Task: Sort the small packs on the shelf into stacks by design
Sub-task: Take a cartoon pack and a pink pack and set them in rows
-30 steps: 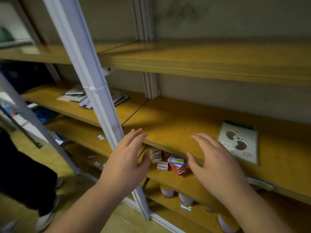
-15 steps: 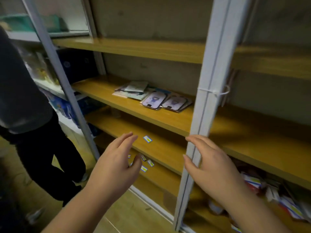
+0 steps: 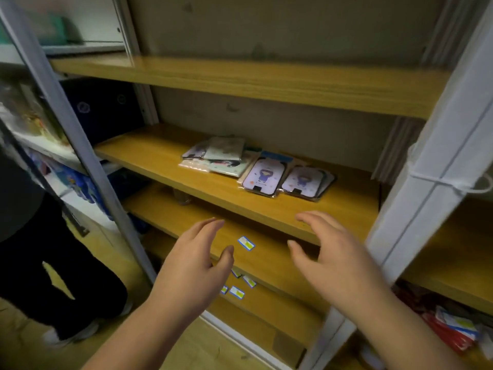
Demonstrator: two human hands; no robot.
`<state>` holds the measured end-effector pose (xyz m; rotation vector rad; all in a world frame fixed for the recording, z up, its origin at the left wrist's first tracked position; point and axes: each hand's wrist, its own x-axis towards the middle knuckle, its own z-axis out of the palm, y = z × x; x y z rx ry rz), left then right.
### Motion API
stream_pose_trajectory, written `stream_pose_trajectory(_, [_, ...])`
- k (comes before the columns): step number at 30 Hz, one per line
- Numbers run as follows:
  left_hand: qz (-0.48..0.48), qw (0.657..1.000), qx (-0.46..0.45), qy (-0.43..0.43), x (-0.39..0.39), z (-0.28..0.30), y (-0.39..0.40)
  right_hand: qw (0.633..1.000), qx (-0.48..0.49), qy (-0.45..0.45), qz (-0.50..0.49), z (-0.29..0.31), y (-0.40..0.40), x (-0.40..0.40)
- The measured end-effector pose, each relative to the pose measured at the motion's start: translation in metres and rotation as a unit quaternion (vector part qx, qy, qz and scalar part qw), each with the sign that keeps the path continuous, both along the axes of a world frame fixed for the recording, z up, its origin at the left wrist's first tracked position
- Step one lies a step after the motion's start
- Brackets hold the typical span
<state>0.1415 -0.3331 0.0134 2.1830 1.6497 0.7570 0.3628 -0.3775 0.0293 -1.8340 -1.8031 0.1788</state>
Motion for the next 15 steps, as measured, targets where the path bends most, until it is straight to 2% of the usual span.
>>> stream_pose_trajectory(8, [0.004, 1.000, -0.014, 0.020, -0.013, 0.015, 0.096, 1.000, -0.018, 0.018, -0.012, 0.005, 0.093, -0.006])
stream_pose_trajectory(12, [-0.045, 0.998, -0.025, 0.024, 0.018, 0.013, 0.138, 0.999, -0.029, 0.021, -0.034, 0.001, 0.112, -0.005])
stream_pose_trajectory(15, [-0.078, 0.995, -0.021, 0.062, 0.053, 0.000, 0.181, 0.997, -0.029, 0.012, -0.072, -0.007, 0.125, -0.006])
